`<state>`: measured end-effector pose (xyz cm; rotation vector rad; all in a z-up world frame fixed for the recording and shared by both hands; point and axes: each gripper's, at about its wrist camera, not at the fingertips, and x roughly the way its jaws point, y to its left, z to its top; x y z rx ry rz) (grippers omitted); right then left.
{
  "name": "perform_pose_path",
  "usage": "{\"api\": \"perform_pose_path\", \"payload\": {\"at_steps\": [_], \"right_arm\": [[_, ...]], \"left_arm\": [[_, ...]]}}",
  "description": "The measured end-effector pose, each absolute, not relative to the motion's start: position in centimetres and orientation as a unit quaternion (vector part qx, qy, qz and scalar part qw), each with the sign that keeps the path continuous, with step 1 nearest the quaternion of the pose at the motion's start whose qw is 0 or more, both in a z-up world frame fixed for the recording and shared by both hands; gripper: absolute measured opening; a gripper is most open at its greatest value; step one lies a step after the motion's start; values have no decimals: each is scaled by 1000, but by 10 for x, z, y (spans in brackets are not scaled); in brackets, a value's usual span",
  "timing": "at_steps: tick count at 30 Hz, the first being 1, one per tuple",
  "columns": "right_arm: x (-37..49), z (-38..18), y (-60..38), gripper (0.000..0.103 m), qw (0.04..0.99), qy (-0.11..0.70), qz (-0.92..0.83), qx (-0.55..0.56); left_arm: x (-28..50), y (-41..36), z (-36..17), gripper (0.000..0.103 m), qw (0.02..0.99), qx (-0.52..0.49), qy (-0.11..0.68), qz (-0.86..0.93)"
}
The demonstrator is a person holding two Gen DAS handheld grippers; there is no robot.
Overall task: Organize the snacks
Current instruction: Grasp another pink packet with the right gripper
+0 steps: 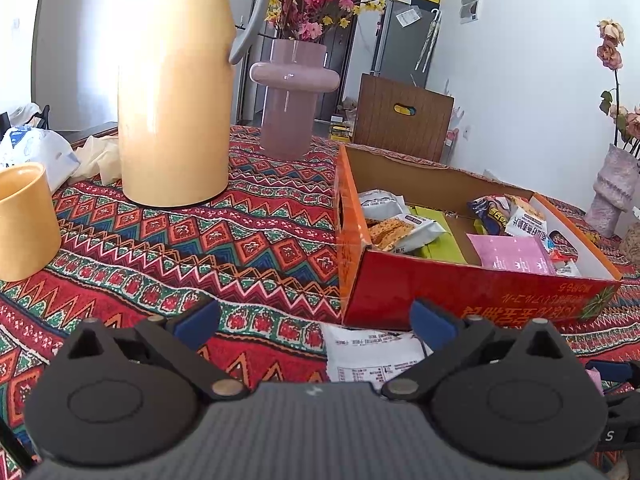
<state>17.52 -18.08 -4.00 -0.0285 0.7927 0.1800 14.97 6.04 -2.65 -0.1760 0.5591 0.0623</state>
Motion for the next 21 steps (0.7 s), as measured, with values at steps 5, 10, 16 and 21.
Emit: {"api": "perform_pose_path", "payload": {"at_steps": [5, 10, 16, 21], "right_arm": [[164, -42, -201, 103, 922, 378, 86, -9], [148, -41, -211, 91, 928, 361, 87, -4], [133, -40, -217, 70, 935, 342, 89, 0], [128, -39, -222, 66, 938, 333, 92, 10]], "left_arm": [[150, 61, -26, 103, 957, -88, 275, 32], [150, 60, -26, 103, 956, -87, 277, 35], [150, 61, -27, 103, 956, -87, 278, 39], [152, 61, -28, 103, 955, -87, 282, 43]]}}
